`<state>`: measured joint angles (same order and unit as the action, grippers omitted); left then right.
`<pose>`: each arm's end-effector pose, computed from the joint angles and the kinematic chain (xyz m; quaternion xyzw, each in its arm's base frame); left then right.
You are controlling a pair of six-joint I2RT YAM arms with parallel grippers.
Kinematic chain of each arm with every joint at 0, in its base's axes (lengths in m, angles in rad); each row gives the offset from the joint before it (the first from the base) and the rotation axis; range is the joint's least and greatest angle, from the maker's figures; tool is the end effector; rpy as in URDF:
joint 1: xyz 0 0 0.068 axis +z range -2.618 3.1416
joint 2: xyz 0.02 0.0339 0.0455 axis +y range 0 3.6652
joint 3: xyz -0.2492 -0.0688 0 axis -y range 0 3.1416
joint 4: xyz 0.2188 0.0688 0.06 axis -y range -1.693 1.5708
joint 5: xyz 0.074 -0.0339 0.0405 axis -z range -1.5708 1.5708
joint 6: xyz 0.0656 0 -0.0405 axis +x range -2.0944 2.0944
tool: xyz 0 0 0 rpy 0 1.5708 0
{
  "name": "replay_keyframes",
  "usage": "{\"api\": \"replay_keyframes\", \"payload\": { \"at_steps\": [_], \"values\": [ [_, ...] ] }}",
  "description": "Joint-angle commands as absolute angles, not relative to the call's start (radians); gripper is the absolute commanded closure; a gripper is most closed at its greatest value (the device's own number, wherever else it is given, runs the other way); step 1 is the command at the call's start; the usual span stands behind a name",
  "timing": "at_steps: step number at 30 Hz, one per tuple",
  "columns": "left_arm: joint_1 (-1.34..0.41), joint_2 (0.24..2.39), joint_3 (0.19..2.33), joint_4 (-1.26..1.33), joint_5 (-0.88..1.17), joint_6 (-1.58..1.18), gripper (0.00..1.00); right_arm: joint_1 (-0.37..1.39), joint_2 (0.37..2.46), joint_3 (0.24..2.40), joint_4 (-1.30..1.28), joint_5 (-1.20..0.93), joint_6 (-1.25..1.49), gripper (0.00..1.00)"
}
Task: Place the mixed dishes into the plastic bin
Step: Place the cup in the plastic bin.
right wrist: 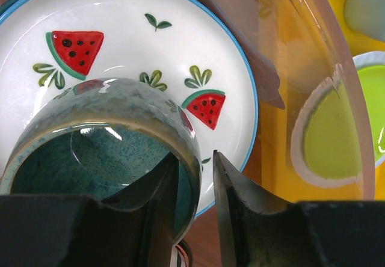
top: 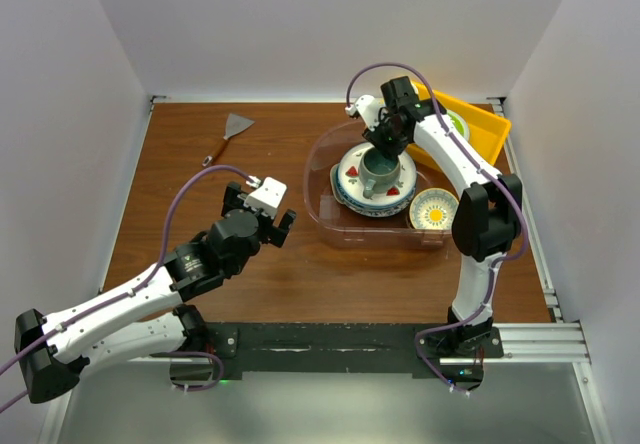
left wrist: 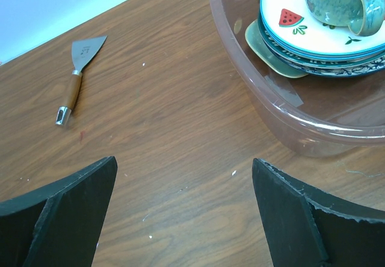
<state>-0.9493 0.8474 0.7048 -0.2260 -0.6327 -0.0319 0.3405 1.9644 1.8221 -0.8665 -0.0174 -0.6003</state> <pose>0.1471 -0.1388 0.2829 0.1893 0.7807 -0.0269 0.5950 0.3908 0.1397 0.2539 -0.4376 0.8553 -0.0276 0.2760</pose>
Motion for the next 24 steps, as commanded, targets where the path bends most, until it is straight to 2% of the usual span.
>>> {"api": "replay_keyframes", "payload": {
  "at_steps": [1, 11, 24],
  "values": [
    [-0.943, 0.830, 0.704, -0.198, -0.629, -0.014, 0.00, 0.345, 1.928, 1.856, -0.845, -0.031, -0.583, 0.63],
    [-0.943, 0.828, 0.704, -0.199, -0.626, -0.012, 0.00, 0.345, 1.833, 1.813, -0.839, -0.081, -0.571, 0.45],
    [-0.943, 0.827, 0.706, -0.199, -0.623, -0.014, 0.00, 0.342, 1.703, 1.726, -0.795, -0.097, -0.541, 0.31]
  ]
}}
